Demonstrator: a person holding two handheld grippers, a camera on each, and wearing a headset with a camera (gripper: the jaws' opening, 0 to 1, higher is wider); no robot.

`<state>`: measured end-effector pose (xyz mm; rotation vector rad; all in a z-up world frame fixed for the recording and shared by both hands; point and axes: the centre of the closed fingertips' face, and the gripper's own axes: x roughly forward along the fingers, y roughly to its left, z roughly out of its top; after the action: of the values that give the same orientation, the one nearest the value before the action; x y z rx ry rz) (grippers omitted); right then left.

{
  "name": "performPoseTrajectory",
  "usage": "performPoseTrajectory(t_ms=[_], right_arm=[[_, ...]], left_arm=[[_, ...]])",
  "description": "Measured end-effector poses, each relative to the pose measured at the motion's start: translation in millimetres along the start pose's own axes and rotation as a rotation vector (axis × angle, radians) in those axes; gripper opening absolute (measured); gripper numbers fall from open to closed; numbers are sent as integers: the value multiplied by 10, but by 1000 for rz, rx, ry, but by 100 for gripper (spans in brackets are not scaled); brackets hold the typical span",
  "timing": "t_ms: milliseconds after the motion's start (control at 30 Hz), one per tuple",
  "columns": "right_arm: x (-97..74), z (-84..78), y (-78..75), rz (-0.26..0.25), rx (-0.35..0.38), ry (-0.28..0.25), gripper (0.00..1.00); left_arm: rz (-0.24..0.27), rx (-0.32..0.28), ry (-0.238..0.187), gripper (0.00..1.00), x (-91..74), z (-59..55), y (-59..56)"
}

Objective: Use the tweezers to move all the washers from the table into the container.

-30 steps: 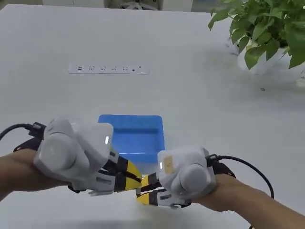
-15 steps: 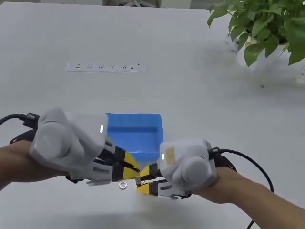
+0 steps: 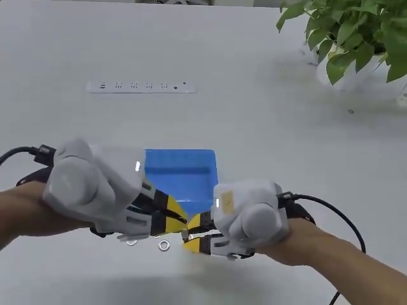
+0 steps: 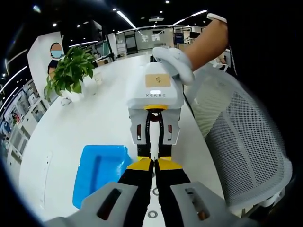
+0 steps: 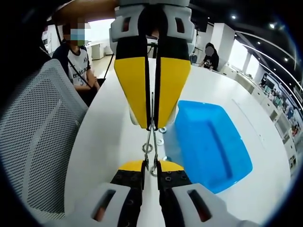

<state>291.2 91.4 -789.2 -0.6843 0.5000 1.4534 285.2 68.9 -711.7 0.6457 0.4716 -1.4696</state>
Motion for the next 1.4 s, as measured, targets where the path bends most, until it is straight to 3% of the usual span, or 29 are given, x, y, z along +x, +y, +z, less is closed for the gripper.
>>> performPoseTrajectory(t_ms=[433, 1400], right_arm=[[27, -37, -46, -2, 20, 2, 12], [-14, -45, -56, -18, 32, 23, 9]], left_arm=[[10, -37, -6, 6, 39, -28, 108], [9, -46, -4, 6, 33, -3, 81]])
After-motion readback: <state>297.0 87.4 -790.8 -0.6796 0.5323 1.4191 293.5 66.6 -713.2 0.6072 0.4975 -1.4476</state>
